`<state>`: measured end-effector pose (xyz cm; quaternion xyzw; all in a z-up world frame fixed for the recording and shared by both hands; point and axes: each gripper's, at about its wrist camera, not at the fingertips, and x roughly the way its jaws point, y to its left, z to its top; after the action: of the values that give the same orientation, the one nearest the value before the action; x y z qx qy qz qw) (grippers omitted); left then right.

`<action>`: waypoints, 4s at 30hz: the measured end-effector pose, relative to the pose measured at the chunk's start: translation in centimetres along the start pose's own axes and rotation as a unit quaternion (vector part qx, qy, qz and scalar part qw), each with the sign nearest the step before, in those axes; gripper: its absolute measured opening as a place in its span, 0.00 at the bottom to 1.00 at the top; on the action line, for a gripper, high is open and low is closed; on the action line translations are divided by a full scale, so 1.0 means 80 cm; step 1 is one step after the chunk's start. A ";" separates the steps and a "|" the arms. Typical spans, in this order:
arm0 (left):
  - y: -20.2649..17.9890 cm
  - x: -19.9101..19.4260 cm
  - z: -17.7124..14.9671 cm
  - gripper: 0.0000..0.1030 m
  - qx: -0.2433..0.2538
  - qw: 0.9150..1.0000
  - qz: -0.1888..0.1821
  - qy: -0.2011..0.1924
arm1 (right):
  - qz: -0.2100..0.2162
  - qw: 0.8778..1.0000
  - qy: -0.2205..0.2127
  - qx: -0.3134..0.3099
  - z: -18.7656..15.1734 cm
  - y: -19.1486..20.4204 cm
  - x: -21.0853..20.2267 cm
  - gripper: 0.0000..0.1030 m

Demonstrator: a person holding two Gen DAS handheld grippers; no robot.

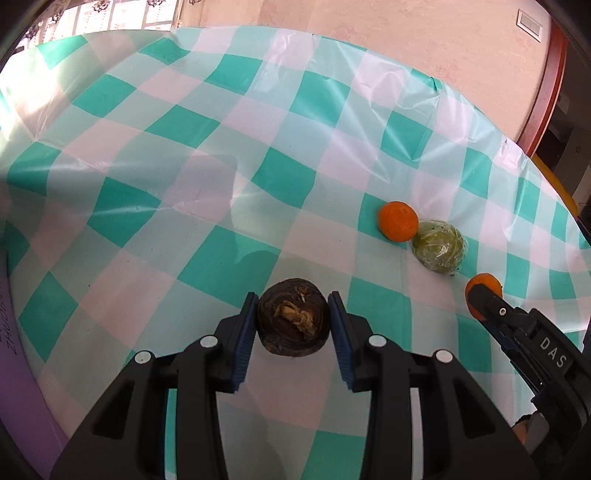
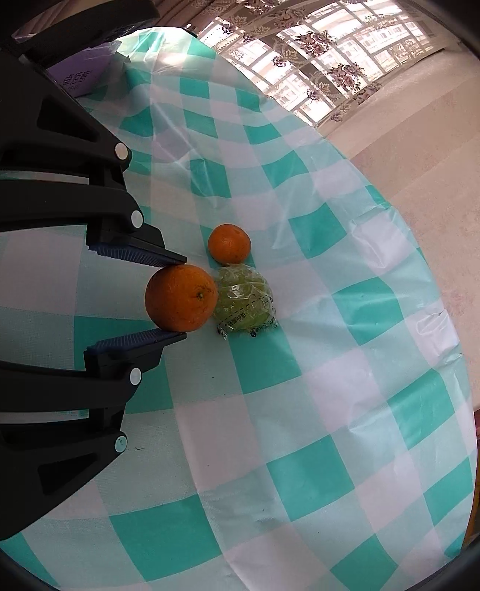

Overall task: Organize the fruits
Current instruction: 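Lift the orange and dark fruit and carry both tools toward the box, then lower both tools into the box and open them to release the fruits, then withdraw both open tools from the box back over the table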

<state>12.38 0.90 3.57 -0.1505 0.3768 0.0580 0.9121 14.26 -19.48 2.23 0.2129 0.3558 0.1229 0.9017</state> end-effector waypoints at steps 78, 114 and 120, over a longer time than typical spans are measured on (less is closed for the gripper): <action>0.282 -0.384 -0.115 0.38 -0.055 0.984 0.145 -0.090 | 0.119 0.902 0.045 -0.411 -0.260 0.407 -0.172 0.34; 0.357 -0.330 -0.100 0.88 -0.017 0.975 0.223 0.013 | 0.040 0.863 0.132 -0.486 -0.309 0.439 -0.106 0.55; 0.340 -0.334 -0.100 0.94 0.017 0.961 0.275 -0.005 | 0.063 0.869 0.107 -0.479 -0.304 0.434 -0.119 0.59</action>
<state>-17.86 24.36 10.77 -0.0258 0.4001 0.3010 0.8652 -11.90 14.67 8.25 -0.2371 0.3334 0.3566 0.8399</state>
